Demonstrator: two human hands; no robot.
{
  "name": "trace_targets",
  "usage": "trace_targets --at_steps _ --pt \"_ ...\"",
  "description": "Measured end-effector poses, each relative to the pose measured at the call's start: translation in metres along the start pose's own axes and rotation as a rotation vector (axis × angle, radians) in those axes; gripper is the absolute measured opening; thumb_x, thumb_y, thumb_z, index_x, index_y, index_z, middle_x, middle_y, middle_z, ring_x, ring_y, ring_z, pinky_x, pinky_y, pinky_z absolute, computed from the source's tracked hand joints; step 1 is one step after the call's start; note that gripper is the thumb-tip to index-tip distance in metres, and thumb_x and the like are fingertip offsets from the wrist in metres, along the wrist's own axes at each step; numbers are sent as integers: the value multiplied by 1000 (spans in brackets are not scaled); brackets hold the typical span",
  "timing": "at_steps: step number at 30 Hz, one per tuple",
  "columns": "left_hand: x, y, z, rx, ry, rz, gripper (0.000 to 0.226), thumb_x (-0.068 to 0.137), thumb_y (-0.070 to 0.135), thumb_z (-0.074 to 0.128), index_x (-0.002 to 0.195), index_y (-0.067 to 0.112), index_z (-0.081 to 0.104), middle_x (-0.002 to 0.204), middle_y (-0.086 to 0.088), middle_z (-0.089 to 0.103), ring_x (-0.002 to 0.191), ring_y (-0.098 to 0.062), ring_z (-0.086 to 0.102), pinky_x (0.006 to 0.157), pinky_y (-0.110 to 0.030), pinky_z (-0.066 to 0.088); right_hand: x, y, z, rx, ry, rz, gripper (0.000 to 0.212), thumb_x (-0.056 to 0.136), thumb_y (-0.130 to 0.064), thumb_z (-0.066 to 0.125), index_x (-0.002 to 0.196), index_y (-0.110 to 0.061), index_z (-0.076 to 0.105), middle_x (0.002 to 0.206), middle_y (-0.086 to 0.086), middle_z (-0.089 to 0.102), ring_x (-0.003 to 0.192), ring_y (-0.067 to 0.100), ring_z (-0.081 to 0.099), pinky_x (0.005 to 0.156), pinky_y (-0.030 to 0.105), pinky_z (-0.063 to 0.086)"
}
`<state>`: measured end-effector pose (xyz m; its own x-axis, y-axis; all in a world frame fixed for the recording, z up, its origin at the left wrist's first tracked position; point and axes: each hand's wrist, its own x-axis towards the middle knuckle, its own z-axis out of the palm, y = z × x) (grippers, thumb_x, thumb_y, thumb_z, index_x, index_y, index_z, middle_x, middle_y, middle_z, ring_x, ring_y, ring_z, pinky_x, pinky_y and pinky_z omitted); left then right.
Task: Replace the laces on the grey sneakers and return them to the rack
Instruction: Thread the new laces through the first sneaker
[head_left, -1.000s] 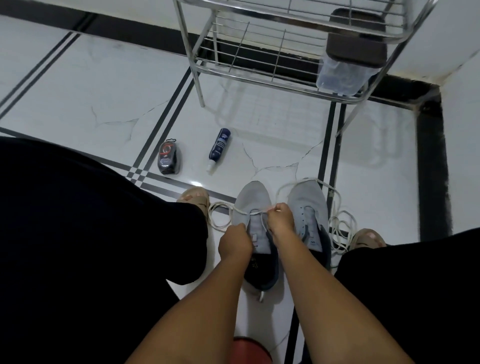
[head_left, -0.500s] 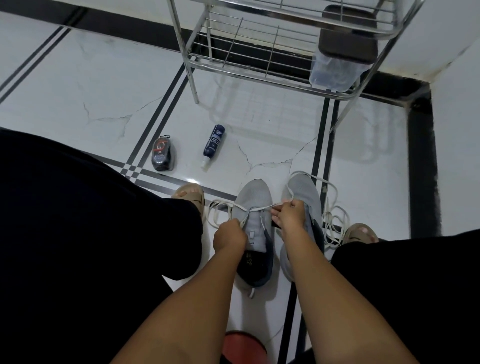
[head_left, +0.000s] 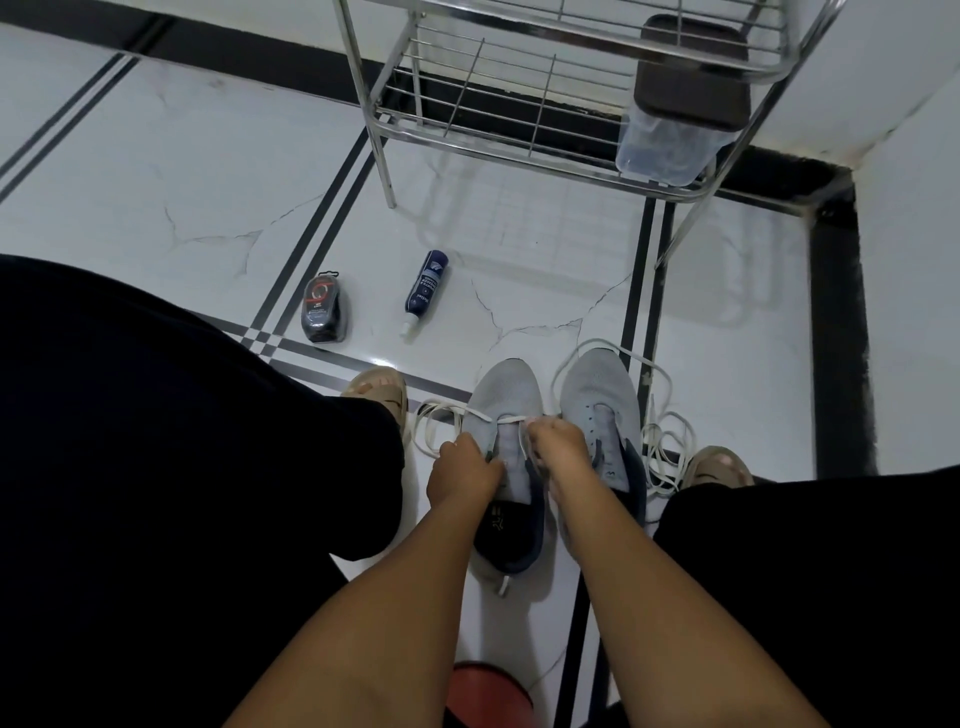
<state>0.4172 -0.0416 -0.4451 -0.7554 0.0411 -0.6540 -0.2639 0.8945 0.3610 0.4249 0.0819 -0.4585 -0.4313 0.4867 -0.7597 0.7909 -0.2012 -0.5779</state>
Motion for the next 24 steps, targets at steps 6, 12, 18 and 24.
trace_targets --at_steps 6,12,18,24 --pt "2 -1 1 24 -21 21 38 90 34 57 119 12 47 123 -12 48 111 -31 54 87 -39 47 9 -14 -1 330 -209 197 13 90 -17 63 78 -20 59 62 -5 48 52 7 37 56 22 33" --pt "0 -1 1 37 -41 21 36 90 32 58 119 13 46 123 -12 48 109 -31 55 82 -38 45 11 -18 6 157 -182 66 15 87 -16 68 75 -16 60 63 -1 48 54 8 36 50 19 34" --pt "1 -1 1 110 -27 56 27 94 17 43 121 11 47 124 -13 50 110 -32 54 88 -38 44 19 -8 6 182 29 -57 10 98 -18 51 91 -14 57 81 8 58 63 14 51 49 24 38" --pt "3 0 1 129 -37 51 30 91 12 45 121 11 48 122 -13 53 111 -32 56 86 -37 45 23 -20 -11 383 166 -44 17 101 -17 33 105 -19 49 104 6 61 82 18 64 73 36 54"
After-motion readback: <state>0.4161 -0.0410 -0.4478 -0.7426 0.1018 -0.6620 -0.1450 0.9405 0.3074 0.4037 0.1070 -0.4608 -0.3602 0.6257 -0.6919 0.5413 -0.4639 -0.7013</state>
